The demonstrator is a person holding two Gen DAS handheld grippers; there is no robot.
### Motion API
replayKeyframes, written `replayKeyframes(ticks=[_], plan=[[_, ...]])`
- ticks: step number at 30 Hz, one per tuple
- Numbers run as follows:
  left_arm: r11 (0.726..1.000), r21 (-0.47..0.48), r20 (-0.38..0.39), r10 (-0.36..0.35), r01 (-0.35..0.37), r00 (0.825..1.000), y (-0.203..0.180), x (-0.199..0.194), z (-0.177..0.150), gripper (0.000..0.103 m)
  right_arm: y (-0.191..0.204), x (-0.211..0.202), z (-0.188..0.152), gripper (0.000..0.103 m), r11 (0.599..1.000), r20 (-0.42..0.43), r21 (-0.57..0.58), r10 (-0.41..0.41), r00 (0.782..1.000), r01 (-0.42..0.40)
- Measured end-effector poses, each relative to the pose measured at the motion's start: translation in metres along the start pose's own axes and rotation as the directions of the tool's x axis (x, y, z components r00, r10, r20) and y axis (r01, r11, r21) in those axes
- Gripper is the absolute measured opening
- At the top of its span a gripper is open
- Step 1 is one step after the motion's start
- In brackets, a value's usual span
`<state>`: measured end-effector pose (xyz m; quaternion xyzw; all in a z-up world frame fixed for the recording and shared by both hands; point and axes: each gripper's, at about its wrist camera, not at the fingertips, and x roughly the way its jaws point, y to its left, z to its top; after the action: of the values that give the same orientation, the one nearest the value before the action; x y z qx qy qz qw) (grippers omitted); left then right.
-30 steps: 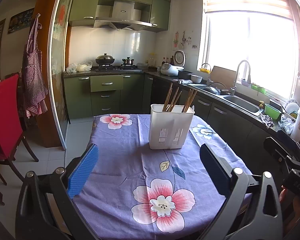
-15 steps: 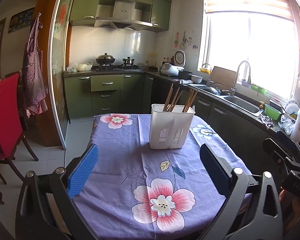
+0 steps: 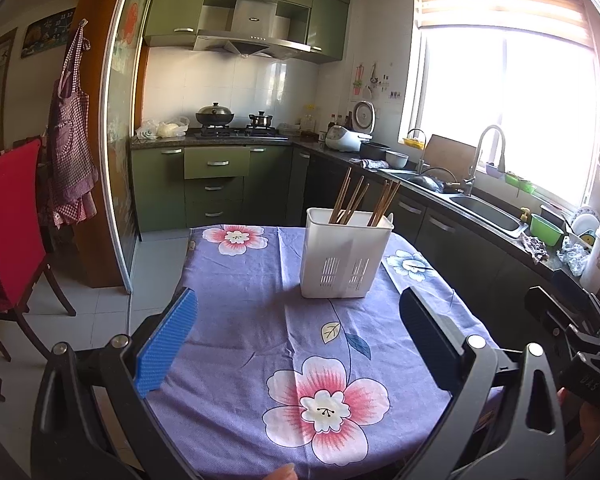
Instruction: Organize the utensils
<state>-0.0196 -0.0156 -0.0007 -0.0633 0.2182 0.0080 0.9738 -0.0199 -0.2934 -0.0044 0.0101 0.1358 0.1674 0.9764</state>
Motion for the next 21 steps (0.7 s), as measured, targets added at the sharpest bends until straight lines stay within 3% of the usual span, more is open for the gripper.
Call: replayKeyframes(ticks=[21], plan=[[1.0, 0.013, -0.016, 0.0, 0.0, 1.0, -0.002, 0.0035, 0.0006, 0.096, -0.0006, 0.0069, -0.0022, 0.098, 1.0, -0.021, -0.007, 0.004, 1.0, -0.005]])
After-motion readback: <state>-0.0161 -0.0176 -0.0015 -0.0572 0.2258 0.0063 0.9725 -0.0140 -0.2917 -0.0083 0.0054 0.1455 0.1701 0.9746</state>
